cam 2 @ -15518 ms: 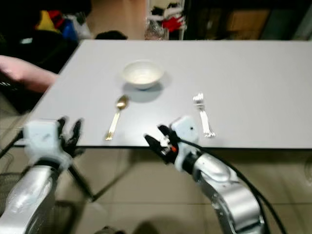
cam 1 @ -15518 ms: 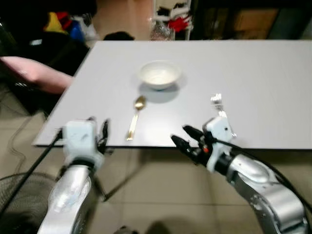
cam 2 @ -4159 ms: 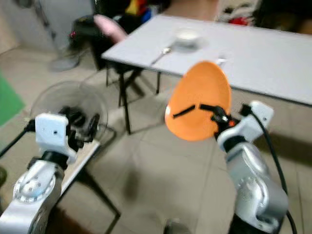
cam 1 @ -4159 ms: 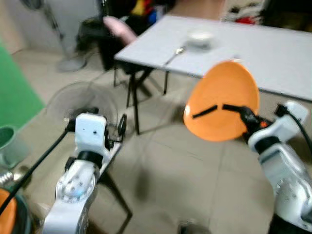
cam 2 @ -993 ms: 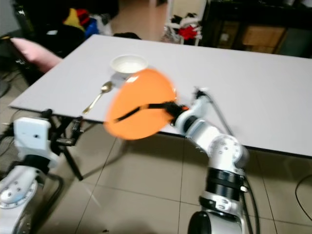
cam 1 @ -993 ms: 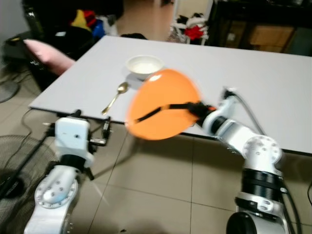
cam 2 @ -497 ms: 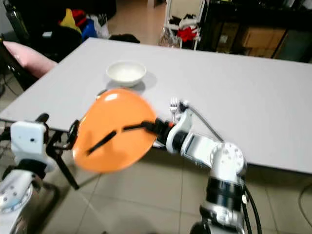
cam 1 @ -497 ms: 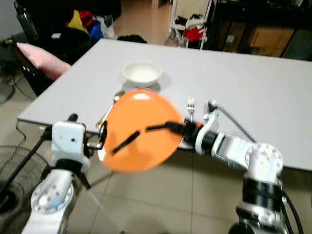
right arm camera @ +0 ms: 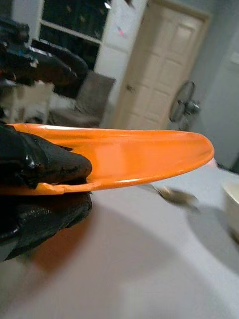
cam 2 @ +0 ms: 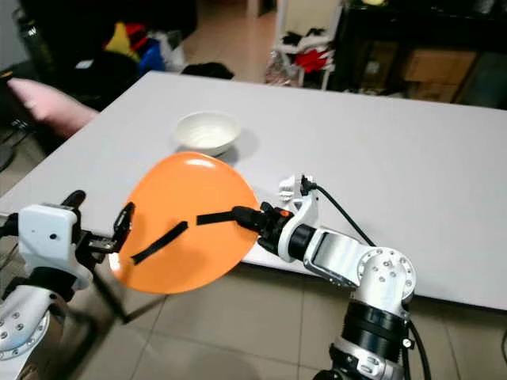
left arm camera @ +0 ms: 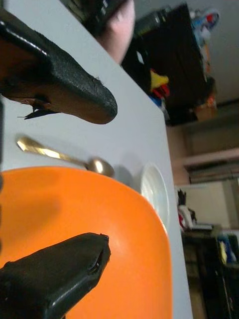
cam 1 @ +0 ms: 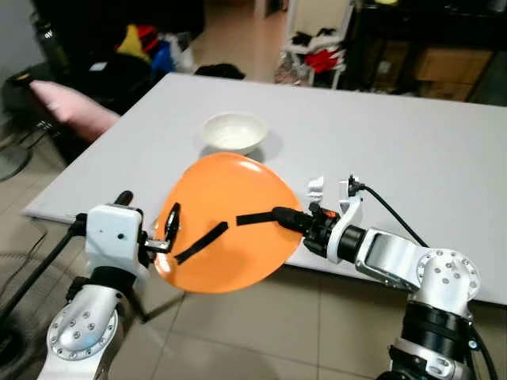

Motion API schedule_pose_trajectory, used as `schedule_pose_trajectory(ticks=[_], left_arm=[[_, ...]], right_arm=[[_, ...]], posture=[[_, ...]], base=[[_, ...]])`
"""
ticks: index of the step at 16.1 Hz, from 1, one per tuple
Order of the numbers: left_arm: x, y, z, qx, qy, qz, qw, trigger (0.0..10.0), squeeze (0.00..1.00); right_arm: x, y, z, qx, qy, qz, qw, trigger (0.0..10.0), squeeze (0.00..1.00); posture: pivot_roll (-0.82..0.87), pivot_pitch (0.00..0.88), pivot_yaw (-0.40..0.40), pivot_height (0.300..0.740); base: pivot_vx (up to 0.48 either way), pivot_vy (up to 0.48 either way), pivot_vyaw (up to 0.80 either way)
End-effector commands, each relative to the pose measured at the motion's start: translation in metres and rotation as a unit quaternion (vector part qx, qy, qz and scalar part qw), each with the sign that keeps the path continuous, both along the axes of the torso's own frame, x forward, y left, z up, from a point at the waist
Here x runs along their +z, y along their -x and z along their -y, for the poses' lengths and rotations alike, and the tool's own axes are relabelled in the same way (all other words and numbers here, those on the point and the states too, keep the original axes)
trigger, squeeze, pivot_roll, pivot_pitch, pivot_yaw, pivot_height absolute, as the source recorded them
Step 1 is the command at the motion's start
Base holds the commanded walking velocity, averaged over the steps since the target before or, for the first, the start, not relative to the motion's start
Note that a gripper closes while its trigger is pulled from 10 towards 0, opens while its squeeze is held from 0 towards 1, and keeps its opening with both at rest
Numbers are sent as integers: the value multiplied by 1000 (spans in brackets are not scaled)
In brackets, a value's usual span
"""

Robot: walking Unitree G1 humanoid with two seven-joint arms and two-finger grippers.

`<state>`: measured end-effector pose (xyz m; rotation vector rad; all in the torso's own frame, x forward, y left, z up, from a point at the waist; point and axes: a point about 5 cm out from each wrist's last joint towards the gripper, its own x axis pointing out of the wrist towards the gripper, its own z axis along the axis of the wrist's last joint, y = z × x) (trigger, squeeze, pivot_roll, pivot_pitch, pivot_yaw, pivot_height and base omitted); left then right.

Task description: Setting the table

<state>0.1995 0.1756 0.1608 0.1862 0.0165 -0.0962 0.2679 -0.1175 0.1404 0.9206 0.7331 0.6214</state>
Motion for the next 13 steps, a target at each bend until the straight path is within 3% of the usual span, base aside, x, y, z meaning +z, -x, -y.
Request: schedule_pose_trajectory(ticks=[1, 5, 13], left_arm=[[1, 1, 5, -14, 1, -2, 1000, 10000, 0], [0, 2, 9, -36, 1, -11, 999, 10000, 0], [-3, 11, 28, -161, 19, -54, 985, 10000, 0]], right_arm=[[2, -1, 7, -13, -1, 5, 1000, 10000, 0], [3, -4, 5, -15, -1, 1, 1000, 10000, 0], [-15, -20, 9, -62, 46, -56, 995, 10000, 0]], posture=[[-53, 0, 29, 740], [-48, 0, 29, 740], [-44, 0, 38, 740]], base=[[371, 0, 0], [92, 0, 0], [0, 0, 0]])
